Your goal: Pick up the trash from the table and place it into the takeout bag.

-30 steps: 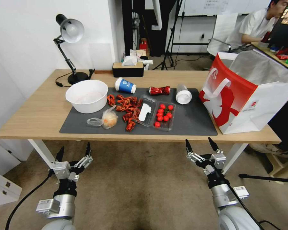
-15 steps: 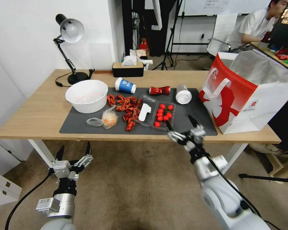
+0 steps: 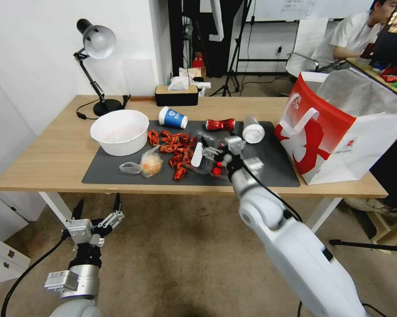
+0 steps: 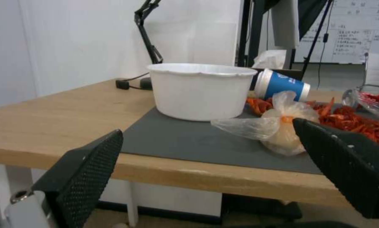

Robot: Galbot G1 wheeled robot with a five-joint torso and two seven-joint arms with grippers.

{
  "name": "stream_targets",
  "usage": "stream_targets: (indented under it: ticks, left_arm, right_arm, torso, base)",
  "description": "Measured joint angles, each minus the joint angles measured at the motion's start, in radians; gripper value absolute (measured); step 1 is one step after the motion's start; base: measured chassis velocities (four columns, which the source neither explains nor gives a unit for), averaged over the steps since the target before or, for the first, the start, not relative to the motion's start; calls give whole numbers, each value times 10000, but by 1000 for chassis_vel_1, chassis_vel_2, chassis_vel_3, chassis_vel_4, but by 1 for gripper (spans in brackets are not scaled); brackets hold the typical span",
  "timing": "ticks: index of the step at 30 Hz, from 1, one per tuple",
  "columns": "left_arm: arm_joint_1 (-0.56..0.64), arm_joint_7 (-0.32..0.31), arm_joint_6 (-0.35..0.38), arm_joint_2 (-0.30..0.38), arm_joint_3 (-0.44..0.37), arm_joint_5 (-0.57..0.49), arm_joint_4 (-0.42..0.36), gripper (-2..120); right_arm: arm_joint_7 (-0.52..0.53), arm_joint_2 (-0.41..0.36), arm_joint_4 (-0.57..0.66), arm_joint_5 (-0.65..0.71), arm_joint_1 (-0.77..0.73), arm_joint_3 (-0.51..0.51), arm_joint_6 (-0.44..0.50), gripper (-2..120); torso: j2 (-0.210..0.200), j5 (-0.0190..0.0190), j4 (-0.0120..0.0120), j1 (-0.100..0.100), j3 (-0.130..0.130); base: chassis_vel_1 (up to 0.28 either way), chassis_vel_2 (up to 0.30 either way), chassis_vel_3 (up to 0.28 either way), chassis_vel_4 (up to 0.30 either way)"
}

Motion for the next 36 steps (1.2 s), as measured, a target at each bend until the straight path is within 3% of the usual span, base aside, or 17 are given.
stream_targets:
  ticks: [8,23,31,36]
  left_arm:
    - [-170,-52,303,-7,-3,-149,55,100]
    - [-275,-76,305,124,6,-221,271,100]
    - [-287,-79,299,184,-9,-264,277,100]
    - [-290,-60,303,177,14,-264,278,100]
  right_arm:
    - [787,664,-1842,334,1785,-240,-563,100]
    - [2326,1301,-4420,1076,3315,21,-1597,100]
    - [2355,1436,-5429,1241,3713,336,-1623,100]
    - [1814,1405,-6221,989,3916,518,-1353,100]
  torso:
    - [0,1,-1,0,-1]
    - [1,1,-1,1,-1]
    - [1,2,-1,1,-1]
    - [2,3,1,0,-1]
  base:
    - [0,0,0,0]
    - [0,0,0,0]
    - [0,0,0,0]
    - [0,0,0,0]
